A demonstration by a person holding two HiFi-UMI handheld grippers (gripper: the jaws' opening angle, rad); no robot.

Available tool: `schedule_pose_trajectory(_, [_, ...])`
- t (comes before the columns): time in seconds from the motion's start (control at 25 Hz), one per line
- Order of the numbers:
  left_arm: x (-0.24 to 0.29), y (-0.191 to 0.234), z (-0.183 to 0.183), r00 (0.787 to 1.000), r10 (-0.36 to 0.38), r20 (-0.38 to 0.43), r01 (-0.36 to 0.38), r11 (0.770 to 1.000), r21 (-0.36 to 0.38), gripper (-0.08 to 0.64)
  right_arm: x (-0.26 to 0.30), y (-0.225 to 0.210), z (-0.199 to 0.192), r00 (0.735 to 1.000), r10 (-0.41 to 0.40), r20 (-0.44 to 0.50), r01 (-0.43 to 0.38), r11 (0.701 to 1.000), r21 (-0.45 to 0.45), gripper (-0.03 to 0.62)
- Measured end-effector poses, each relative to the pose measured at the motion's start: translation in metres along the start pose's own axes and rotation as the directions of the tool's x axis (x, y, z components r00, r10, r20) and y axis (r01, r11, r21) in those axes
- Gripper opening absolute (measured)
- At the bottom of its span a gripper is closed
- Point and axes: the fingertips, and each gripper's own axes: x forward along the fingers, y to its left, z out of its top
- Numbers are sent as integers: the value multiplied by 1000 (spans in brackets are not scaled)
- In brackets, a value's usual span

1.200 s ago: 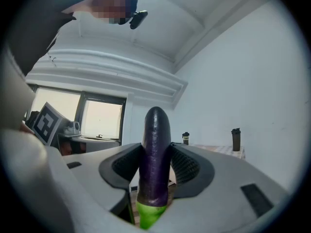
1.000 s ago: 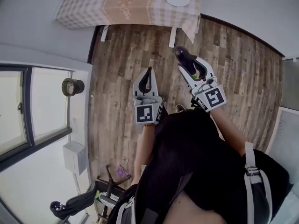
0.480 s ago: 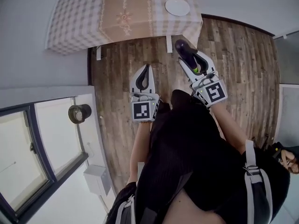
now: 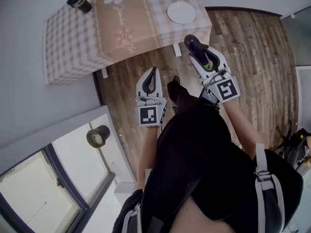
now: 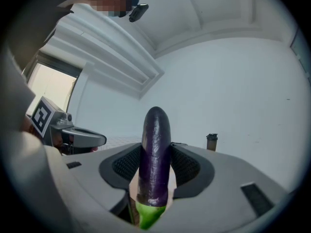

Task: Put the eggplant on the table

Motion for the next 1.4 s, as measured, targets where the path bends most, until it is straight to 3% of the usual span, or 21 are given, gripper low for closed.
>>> schedule_pose_trajectory(0.24, [83, 19, -1, 988, -146, -47, 148, 988, 40, -11, 50, -45, -12, 999, -42, -26, 40, 997, -70, 196])
schedule_pose_trajectory(0.44, [139, 23, -11, 968, -236, -88, 240, 970, 44, -11, 74, -87, -34, 990, -104, -91, 103, 995, -18, 196])
schedule_pose_trajectory(0.72, [191, 27, -25, 930, -347, -119, 352, 936, 19, -11, 91, -127, -50, 968, -191, -160, 190, 982, -24, 196])
schedule_pose_trajectory(0.84, [214, 29, -32, 901, -413, -128, 417, 909, -1, -11, 101, -136, -63, 951, -218, -218, 218, 976, -25, 198])
schedule_pose_trajectory(1.2, [272, 44, -23, 785, -610, -109, 616, 786, 42, -11, 139, -165, -65, 904, -313, -291, 292, 950, -113, 198])
schedule_pose_trajectory(1.4, [289, 64, -26, 755, -649, -100, 654, 755, 40, -11, 161, -170, -75, 878, -346, -332, 301, 937, -179, 198])
